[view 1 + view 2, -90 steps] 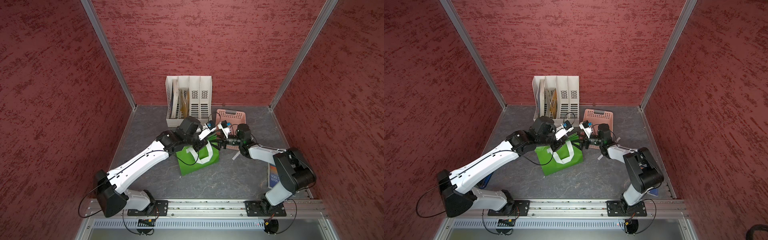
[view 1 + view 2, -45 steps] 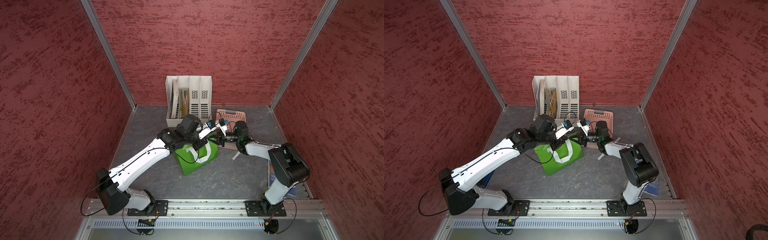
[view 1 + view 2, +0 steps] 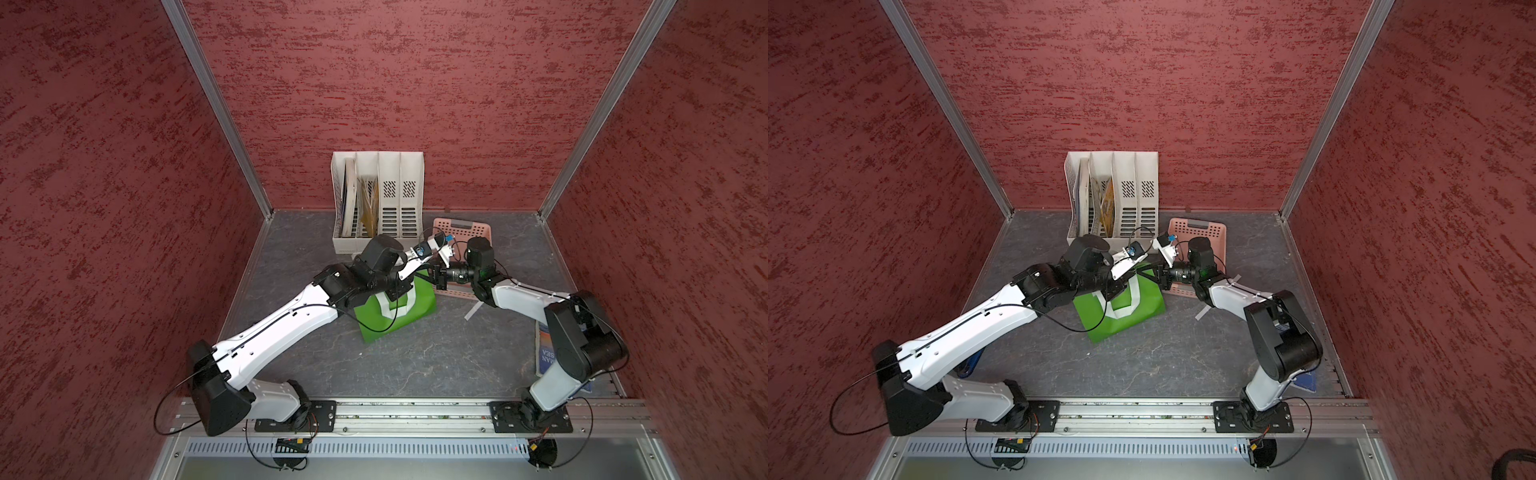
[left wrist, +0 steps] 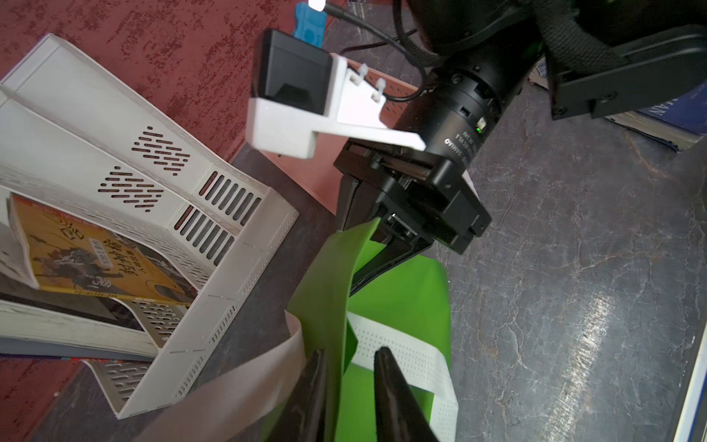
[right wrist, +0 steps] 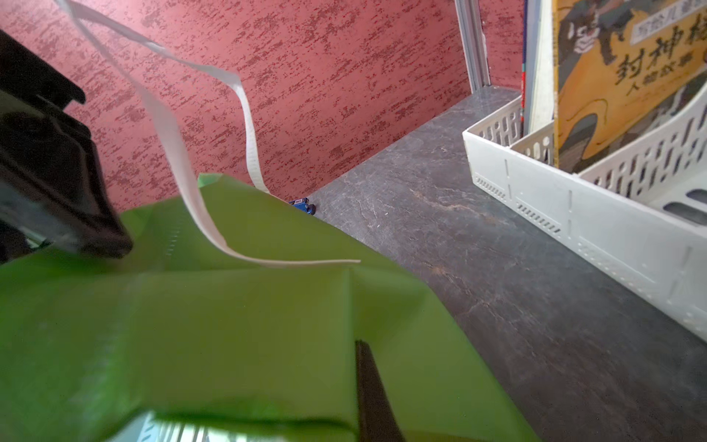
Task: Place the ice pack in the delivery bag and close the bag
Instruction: Seal the delivery bag at the center of the board.
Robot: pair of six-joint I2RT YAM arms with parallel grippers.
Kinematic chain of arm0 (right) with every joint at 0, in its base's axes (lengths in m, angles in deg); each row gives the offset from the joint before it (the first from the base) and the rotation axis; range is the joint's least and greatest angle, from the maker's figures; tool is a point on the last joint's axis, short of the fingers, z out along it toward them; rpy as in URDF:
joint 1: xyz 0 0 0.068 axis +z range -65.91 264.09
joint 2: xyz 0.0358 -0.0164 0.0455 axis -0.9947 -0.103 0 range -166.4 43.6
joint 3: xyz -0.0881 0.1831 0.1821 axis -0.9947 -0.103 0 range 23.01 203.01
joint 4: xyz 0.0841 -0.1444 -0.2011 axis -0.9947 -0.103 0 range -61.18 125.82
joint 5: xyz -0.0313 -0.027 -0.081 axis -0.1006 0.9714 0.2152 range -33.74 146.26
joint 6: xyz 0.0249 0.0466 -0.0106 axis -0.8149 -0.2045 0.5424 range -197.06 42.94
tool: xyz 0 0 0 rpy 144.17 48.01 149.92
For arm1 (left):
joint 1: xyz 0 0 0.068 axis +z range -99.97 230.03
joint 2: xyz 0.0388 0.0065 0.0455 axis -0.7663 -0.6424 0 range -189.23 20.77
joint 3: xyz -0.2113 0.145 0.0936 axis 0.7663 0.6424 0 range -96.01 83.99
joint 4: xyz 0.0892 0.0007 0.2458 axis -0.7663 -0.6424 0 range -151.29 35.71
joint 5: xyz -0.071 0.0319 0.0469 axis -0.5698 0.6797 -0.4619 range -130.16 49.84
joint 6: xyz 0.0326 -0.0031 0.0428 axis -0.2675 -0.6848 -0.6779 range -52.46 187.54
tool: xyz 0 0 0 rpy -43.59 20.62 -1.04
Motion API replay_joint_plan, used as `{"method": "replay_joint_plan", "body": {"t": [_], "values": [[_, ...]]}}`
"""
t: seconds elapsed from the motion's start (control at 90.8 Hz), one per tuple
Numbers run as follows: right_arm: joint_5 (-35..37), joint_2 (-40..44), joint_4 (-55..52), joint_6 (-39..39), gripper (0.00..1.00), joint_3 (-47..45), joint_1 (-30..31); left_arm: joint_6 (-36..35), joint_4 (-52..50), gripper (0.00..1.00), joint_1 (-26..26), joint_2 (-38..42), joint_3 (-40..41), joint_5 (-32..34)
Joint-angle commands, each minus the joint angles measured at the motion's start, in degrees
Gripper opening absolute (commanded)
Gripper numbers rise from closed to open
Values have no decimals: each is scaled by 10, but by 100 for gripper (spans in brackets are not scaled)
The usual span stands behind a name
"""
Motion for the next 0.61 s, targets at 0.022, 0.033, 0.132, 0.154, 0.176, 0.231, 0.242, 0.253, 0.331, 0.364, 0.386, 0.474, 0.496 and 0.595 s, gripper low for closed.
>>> {"method": "replay_joint_plan", "body": {"t": [0.022,0.033,0.132,0.154,0.176,0.231,0.242,0.253,0.331,0.364,0.386,0.474,0.496,0.595], "values": [[77,71,-16,-54,0,-33,9,0,55,23,-7,28,28,41],[81,75,-18,-59,0,-36,11,1,55,23,-7,28,31,44],[124,97,-40,-74,0,-55,36,3,66,29,-11,27,49,52],[132,106,-49,-74,0,-57,42,4,70,32,-12,26,52,53],[144,118,-60,-75,0,-60,53,5,72,34,-12,25,54,54],[165,128,-71,-83,0,-65,61,4,76,41,-12,21,58,58],[165,128,-71,-83,0,-65,61,4,77,42,-12,21,59,60],[168,130,-70,-88,0,-69,63,4,78,42,-12,20,59,61],[177,141,-52,-100,1,-91,65,1,84,49,-11,15,62,66],[181,145,-45,-102,8,-102,65,-1,84,51,-11,14,64,67],[180,148,-40,-100,12,-108,65,-2,84,51,-11,13,64,68],[187,160,-41,-73,41,-128,65,-3,84,51,-12,9,65,75],[188,163,-42,-60,49,-132,66,-3,85,51,-11,9,66,74],[202,162,-46,4,66,-137,66,-2,88,51,-13,10,69,64]]}}
